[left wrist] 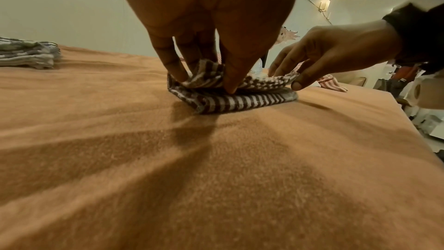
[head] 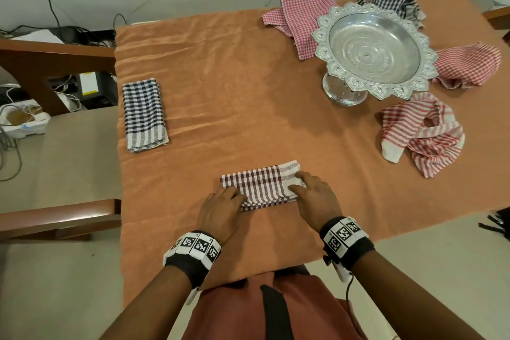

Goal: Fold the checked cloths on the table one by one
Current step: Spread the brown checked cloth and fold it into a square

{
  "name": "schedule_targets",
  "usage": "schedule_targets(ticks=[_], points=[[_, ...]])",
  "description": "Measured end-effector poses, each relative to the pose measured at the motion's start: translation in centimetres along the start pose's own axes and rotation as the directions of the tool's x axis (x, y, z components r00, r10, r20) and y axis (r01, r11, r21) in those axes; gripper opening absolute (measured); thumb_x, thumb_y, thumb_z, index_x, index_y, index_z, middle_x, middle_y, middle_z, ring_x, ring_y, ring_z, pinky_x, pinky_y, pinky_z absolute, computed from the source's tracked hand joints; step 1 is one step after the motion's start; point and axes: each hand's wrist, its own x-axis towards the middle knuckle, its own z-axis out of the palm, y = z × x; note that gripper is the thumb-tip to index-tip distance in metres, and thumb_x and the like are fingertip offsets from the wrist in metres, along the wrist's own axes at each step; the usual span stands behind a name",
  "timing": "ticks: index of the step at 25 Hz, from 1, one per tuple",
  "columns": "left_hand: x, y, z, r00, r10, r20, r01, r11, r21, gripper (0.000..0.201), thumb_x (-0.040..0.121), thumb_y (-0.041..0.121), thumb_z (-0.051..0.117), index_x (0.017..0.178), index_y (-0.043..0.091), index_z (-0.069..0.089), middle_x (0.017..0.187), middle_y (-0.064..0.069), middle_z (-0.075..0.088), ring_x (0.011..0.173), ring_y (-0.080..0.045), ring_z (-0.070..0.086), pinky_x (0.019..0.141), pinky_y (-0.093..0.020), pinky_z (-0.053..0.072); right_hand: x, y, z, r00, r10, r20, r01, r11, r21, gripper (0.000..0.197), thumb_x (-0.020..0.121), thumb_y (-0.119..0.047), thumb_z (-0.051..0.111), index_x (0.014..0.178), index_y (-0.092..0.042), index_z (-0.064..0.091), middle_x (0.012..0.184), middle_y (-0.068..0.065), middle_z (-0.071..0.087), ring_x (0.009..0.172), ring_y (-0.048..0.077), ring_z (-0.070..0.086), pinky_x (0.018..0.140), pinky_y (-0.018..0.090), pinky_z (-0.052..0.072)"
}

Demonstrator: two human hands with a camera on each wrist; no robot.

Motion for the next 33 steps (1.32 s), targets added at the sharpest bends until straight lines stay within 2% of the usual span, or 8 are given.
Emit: schedule_targets(ticks=[6,10,13,17,19,21,24,33], points=[[-0.6,0.3,0.4,0.988,-0.08,0.13,0.087,0.995,-0.044,0.027,0.091,0.028,0.055,0.114,0.019,0.064,0.108,0.0,0.059,0.101,-0.024,0.055,0.076,-0.035,0.041,-0.2,-0.1,0.8,0.993,0.031,0.112,-0.028,0.999,-0.027,0.045,0.067,-0.003,0.067,0.108,-0.019,0.071,0.128,0.009,0.059,0.106,0.032,0.06,0.083,0.042,0.051],[-0.7,0.9,-0.1,0.997,-0.075,-0.028,0.074,0.997,-0.026,0.031,0.089,0.034,0.043,0.101,0.02,0.068,0.101,0.003,0.059,0.096,-0.021,0.053,0.079,-0.037,0.046,-0.1,-1.3,-0.5,0.995,0.098,0.036,-0.1,0.993,0.058,0.051,0.07,-0.021,0.048,0.117,-0.021,0.066,0.134,0.006,0.054,0.12,0.029,0.051,0.1,0.045,0.04],[0.5,2.0,-0.9,0.983,-0.107,-0.148,0.093,0.991,-0.093,0.04,0.087,0.032,0.037,0.111,0.017,0.065,0.115,-0.003,0.06,0.107,-0.025,0.054,0.093,-0.043,0.046,0.9,-3.2,-1.6,0.992,0.082,-0.09,-0.063,0.978,0.2,0.05,0.084,-0.037,0.035,0.125,-0.02,0.058,0.139,0.006,0.05,0.129,0.027,0.044,0.108,0.045,0.034],[3.1,3.5,-1.9,0.989,-0.134,0.055,0.14,0.98,-0.138,0.061,0.095,0.034,0.041,0.15,0.016,0.024,0.158,-0.006,0.019,0.147,-0.026,0.012,0.12,-0.042,0.004,4.2,-6.8,-2.3,0.999,-0.04,-0.016,0.042,0.9,0.434,0.063,0.093,-0.054,0.024,0.144,-0.018,0.037,0.156,0.005,0.027,0.145,0.022,0.018,0.119,0.041,0.014],[3.5,3.6,-1.6,0.978,-0.136,0.157,0.154,0.982,-0.113,0.072,0.096,0.04,0.041,0.153,0.017,0.003,0.16,-0.003,-0.003,0.148,-0.024,-0.007,0.113,-0.033,-0.022,5.3,-8.3,-1.3,0.993,-0.109,0.054,0.071,0.882,0.466,0.065,0.095,-0.054,0.025,0.15,-0.019,0.026,0.159,0.004,0.017,0.148,0.02,0.008,0.12,0.038,0.006],[3.2,3.2,-0.5,0.953,-0.155,0.259,0.163,0.987,-0.011,0.078,0.095,0.048,0.036,0.152,0.017,-0.008,0.158,-0.004,-0.017,0.146,-0.027,-0.016,0.105,-0.035,-0.032,5.6,-8.8,0.5,0.975,-0.137,0.176,0.043,0.891,0.452,0.072,0.093,-0.062,0.017,0.153,-0.022,0.012,0.162,0.002,0.004,0.148,0.019,-0.002,0.12,0.038,-0.001],[2.7,1.8,1.6,0.92,-0.167,0.355,0.138,0.985,0.104,0.08,0.089,0.059,0.021,0.149,0.024,-0.018,0.157,-0.007,-0.026,0.142,-0.028,-0.028,0.114,-0.05,-0.019,5.1,-8.2,2.8,0.954,-0.144,0.263,0.044,0.935,0.353,0.086,0.082,-0.075,0.001,0.153,-0.026,-0.001,0.16,-0.003,-0.014,0.146,0.016,-0.018,0.118,0.037,-0.011],[2.9,1.2,2.3,0.916,-0.266,0.299,0.273,0.962,0.021,0.087,0.086,0.067,0.02,0.144,0.024,-0.029,0.152,0.0,-0.036,0.138,-0.022,-0.036,0.113,-0.049,-0.022,4.6,-5.3,3.2,0.964,-0.052,0.259,0.008,0.986,0.169,0.087,0.074,-0.072,-0.018,0.148,-0.028,-0.014,0.158,-0.006,-0.018,0.143,0.014,-0.023,0.117,0.038,-0.015]])
